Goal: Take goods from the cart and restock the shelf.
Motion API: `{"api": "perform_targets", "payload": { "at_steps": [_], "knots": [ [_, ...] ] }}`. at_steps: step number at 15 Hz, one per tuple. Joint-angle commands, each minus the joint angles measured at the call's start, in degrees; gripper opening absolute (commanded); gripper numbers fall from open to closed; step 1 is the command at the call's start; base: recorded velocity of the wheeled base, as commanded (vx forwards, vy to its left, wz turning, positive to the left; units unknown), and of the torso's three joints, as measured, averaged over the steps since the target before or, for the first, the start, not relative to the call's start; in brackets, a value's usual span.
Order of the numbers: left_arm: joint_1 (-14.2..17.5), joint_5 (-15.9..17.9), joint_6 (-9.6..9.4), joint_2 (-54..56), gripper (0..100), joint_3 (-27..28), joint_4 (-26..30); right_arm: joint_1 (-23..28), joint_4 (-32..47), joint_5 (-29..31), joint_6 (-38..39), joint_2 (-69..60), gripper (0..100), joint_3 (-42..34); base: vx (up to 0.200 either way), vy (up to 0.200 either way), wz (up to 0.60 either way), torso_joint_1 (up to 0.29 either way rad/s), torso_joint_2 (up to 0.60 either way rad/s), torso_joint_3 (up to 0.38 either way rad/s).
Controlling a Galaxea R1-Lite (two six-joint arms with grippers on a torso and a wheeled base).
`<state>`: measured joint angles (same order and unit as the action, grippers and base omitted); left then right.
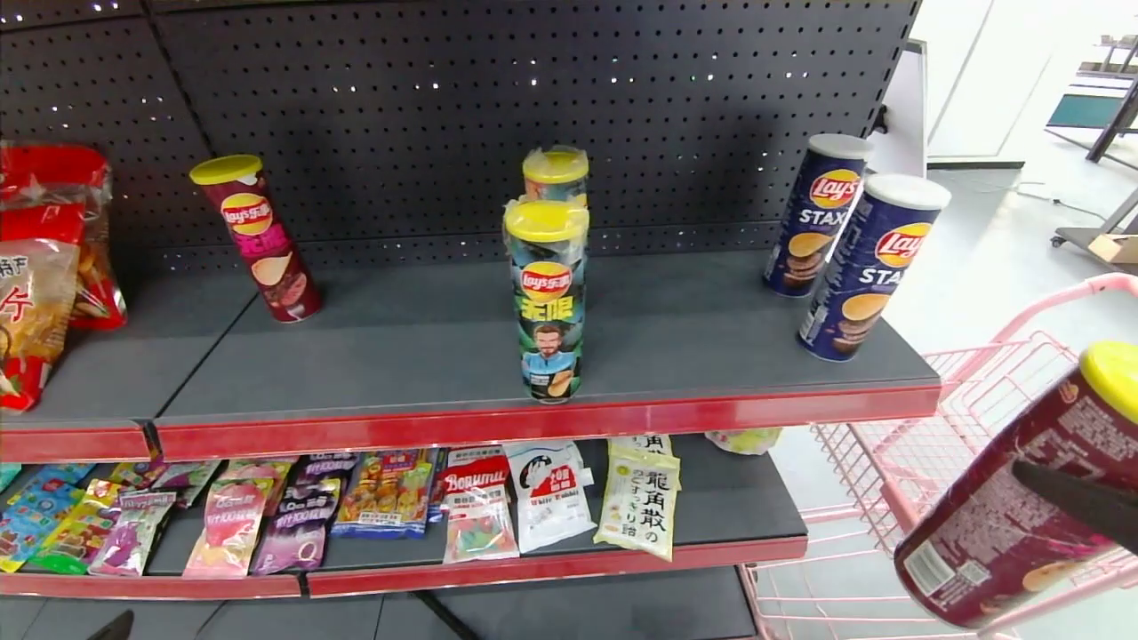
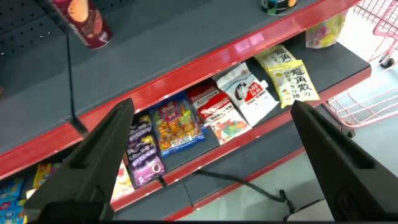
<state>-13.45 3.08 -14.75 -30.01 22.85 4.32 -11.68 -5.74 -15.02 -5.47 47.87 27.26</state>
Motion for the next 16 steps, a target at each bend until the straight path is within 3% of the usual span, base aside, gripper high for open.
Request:
{"api": "perform_targets", "payload": {
  "at_steps": [1, 3, 16],
  "knots": [
    [0.09, -0.01, -0.02, -0.31, 100, 0.01, -0.01, -0.63, -0.06, -3.61, -0.59, 0.12, 0, -0.36, 0.000, 0.200, 0.00, -0.002, 0.01, 0.002],
    [0.00, -0.01, -0.02, -0.40, 100, -0.08, -0.01, -1.15, -0.06, -6.95, -2.96, 0.38, 0, -0.45, 0.000, 0.200, 0.00, 0.002, 0.00, 0.002],
    [0.09, -0.10, -1.42, -0.48, 100, 0.09, -0.01, -1.24, -0.15, -7.04, -3.05, 1.35, 0, 0.25, 0.000, 0.200, 0.00, 0.002, 0.00, 0.002]
  ]
}}
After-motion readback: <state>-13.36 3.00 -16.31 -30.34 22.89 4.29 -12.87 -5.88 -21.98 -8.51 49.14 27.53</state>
